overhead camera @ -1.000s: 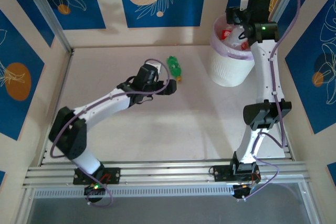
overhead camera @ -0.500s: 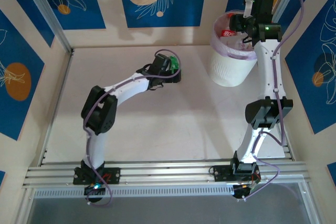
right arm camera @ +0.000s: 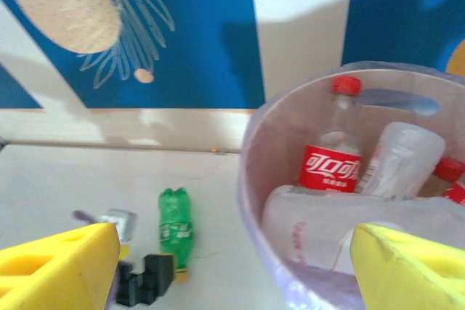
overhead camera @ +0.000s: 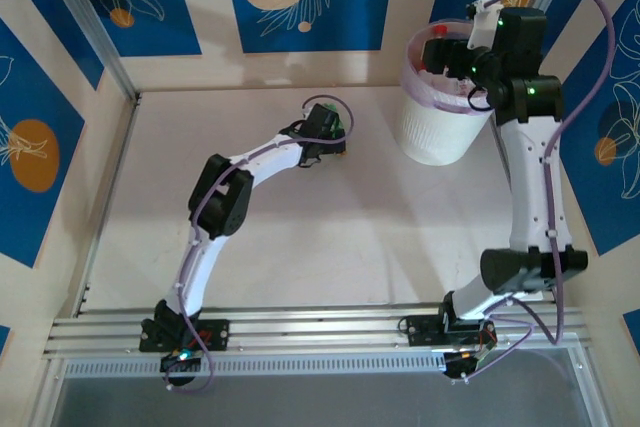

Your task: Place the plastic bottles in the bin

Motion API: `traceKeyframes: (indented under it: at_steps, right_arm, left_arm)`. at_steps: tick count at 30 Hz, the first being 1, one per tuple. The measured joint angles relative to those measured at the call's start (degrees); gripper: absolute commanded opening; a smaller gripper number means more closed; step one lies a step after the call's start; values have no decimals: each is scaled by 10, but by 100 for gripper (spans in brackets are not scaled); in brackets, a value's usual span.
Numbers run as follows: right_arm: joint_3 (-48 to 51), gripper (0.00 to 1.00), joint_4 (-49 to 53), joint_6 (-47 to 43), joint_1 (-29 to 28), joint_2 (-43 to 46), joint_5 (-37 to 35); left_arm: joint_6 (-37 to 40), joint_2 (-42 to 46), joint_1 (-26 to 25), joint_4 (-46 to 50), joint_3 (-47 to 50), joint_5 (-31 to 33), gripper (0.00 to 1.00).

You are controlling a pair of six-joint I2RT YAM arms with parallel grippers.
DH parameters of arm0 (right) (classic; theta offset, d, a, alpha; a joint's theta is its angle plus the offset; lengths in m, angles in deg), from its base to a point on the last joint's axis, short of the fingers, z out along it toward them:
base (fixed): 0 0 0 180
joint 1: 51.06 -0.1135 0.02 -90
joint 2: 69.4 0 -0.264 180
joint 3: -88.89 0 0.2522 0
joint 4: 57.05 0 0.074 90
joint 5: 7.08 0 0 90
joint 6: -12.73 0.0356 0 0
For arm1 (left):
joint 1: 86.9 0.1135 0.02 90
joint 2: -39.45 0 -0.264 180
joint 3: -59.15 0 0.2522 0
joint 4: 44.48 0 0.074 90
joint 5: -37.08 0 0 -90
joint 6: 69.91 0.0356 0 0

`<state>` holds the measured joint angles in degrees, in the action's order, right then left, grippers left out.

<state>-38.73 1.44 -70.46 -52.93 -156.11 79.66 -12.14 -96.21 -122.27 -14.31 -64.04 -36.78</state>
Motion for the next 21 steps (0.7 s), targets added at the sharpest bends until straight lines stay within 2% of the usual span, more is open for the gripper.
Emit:
traceKeyframes:
  at_steps: [10,18,21]
  right_arm:
    - [136,84,-20,34,-10,71,20]
    - [154,83,-25,43,-22,94,23]
    - [160,83,-36,45,-25,101,23]
  left_arm:
    - [-42,-99,2,17,-139,-3,100]
    - [-70,-104,14,25,-146,-5,100]
    - [-74,-83,16,9,-105,2,100]
